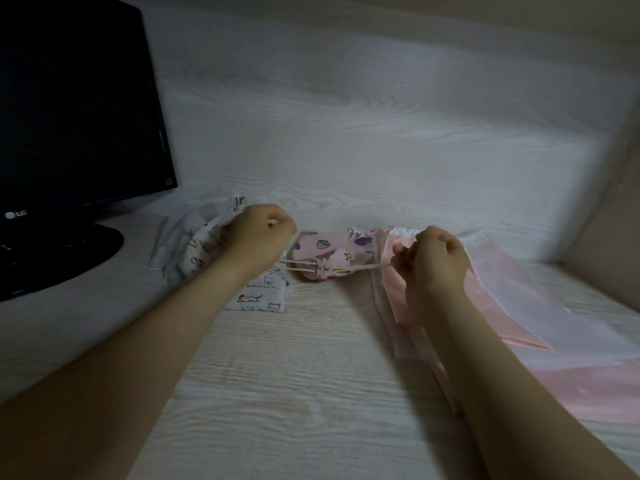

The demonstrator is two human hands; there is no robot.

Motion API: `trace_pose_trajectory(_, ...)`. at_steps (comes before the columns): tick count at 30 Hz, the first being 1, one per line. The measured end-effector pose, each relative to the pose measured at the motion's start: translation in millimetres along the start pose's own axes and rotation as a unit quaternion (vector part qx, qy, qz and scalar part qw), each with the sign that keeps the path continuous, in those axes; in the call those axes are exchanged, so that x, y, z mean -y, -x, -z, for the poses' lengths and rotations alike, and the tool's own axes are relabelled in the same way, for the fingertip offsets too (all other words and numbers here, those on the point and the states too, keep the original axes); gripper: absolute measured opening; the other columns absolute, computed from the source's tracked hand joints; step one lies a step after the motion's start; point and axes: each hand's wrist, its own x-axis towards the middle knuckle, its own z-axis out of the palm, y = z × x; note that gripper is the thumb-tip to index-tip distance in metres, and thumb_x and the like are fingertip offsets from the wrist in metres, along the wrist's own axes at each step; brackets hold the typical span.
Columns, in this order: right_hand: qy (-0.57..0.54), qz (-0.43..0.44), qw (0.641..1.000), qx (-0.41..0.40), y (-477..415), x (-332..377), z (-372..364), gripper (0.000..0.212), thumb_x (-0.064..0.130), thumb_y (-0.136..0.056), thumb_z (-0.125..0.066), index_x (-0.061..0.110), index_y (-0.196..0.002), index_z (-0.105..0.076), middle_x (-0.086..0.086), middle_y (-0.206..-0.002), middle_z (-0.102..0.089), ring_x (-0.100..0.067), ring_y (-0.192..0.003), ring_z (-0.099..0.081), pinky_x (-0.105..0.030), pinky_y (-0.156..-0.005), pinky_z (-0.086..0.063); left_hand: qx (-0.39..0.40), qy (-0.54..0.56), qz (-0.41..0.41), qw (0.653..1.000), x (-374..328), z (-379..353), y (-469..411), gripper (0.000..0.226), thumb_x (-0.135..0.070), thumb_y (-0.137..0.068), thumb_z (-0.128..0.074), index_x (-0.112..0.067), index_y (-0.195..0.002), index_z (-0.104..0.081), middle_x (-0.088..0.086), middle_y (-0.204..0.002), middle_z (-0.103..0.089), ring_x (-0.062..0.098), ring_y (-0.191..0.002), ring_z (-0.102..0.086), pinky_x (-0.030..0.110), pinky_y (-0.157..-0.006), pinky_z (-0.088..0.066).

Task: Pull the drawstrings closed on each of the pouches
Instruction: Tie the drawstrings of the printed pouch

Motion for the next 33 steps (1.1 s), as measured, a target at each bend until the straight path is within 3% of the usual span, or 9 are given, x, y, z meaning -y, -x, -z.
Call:
trace_pose_trajectory(4,0.246,0.129,0.954,0.115,-2.0,-6.3,4.0,0.02,-0.002,-0.09,-0.056,0.015,-0.093,-0.066,-0.002,-0.086,-0.069,-0.008,-0.05,-0.054,-0.026,-0.053,-0.046,0.1,-0.237,-0.134,0.957,-3.2,-2.0,12.5,0.016,-0.025,-0.088,-0.065,-0.026,-0.073,-0.071,-0.018,-0.081,-0.067,0.01,-0.08,-0.067,0.031,-0.078,-0.054)
trace_pose_trajectory(8,0.471,0.259,0.81,0.233,-0.2,-21.8,4.5,0.023,0.005,-0.082,-0.063,0.023,-0.086,-0.077,0.005,-0.088,-0.076,0.0,-0.072,-0.059,-0.012,-0.067,-0.041,0.159,-0.278,-0.177,0.931,0.0,1.7,13.4,0.017,-0.026,-0.088,-0.064,-0.026,-0.073,-0.073,-0.014,-0.071,-0.07,0.01,-0.074,-0.068,0.038,-0.083,-0.06)
trace_pose_trajectory(11,0.541,0.323,0.715,0.303,-4.2,-31.9,5.1,0.021,0.024,-0.083,-0.07,0.033,-0.098,-0.081,-0.004,-0.1,-0.068,-0.006,-0.1,-0.043,-0.001,-0.083,-0.033,0.168,-0.317,-0.201,0.912,7.9,3.8,8.7,0.02,-0.027,-0.091,-0.056,-0.03,-0.075,-0.067,-0.013,-0.068,-0.062,0.013,-0.076,-0.059,0.047,-0.096,-0.054)
trace_pose_trajectory(14,0.584,0.341,0.651,0.345,-5.3,-34.0,5.6,0.045,0.051,-0.076,-0.061,0.041,-0.117,-0.077,-0.003,-0.104,-0.06,-0.012,-0.105,-0.043,-0.026,-0.097,-0.04,0.185,-0.328,-0.213,0.901,8.5,6.3,6.8,0.026,-0.022,-0.096,-0.054,-0.03,-0.071,-0.056,-0.01,-0.072,-0.056,0.016,-0.08,-0.054,0.046,-0.101,-0.045)
trace_pose_trajectory(17,0.657,0.362,0.577,0.321,2.2,-36.6,2.1,0.058,0.067,-0.07,-0.052,0.052,-0.124,-0.067,0.007,-0.104,-0.065,-0.021,-0.107,-0.05,-0.04,-0.097,-0.035,0.194,-0.3,-0.221,0.907,4.4,8.4,9.0,0.03,-0.021,-0.097,-0.057,-0.034,-0.072,-0.048,-0.012,-0.082,-0.052,0.014,-0.086,-0.051,0.041,-0.096,-0.039)
trace_pose_trajectory(23,0.665,0.438,0.532,0.286,20.7,-46.0,-2.1,0.047,0.067,-0.079,-0.065,0.038,-0.115,-0.067,0.011,-0.1,-0.073,-0.03,-0.104,-0.041,-0.038,-0.077,-0.021,0.22,-0.246,-0.235,0.914,7.2,3.0,9.4,0.022,-0.02,-0.098,-0.058,-0.029,-0.077,-0.059,-0.012,-0.085,-0.056,0.005,-0.085,-0.053,0.035,-0.086,-0.036)
trace_pose_trajectory(26,0.667,0.476,0.492,0.293,24.7,-49.4,-3.4,0.038,0.06,-0.081,-0.056,0.034,-0.102,-0.073,0.007,-0.086,-0.072,-0.029,-0.095,-0.04,-0.038,-0.074,-0.015,0.211,-0.304,-0.24,0.898,7.1,3.3,7.6,0.021,-0.018,-0.103,-0.051,-0.027,-0.085,-0.059,-0.012,-0.086,-0.056,0.012,-0.087,-0.054,0.037,-0.096,-0.033)
trace_pose_trajectory(29,0.66,0.467,0.522,0.272,24.4,-48.1,-3.6,0.038,0.058,-0.079,-0.052,0.029,-0.088,-0.075,0.006,-0.07,-0.065,-0.027,-0.092,-0.04,-0.037,-0.073,-0.014,0.198,-0.395,-0.225,0.868,13.8,5.8,2.4,0.029,-0.013,-0.106,-0.049,-0.035,-0.087,-0.048,-0.016,-0.091,-0.046,0.016,-0.097,-0.051,0.043,-0.105,-0.032)
trace_pose_trajectory(33,0.656,0.395,0.56,0.315,18.0,-47.2,-0.5,0.052,0.071,-0.084,-0.039,0.029,-0.085,-0.071,0.012,-0.067,-0.057,-0.026,-0.09,-0.047,-0.036,-0.077,-0.024,0.092,-0.489,-0.259,0.828,22.8,5.0,-2.7,0.018,-0.018,-0.101,-0.066,-0.034,-0.108,-0.063,-0.006,-0.106,-0.033,0.023,-0.111,-0.038,0.046,-0.096,-0.033)
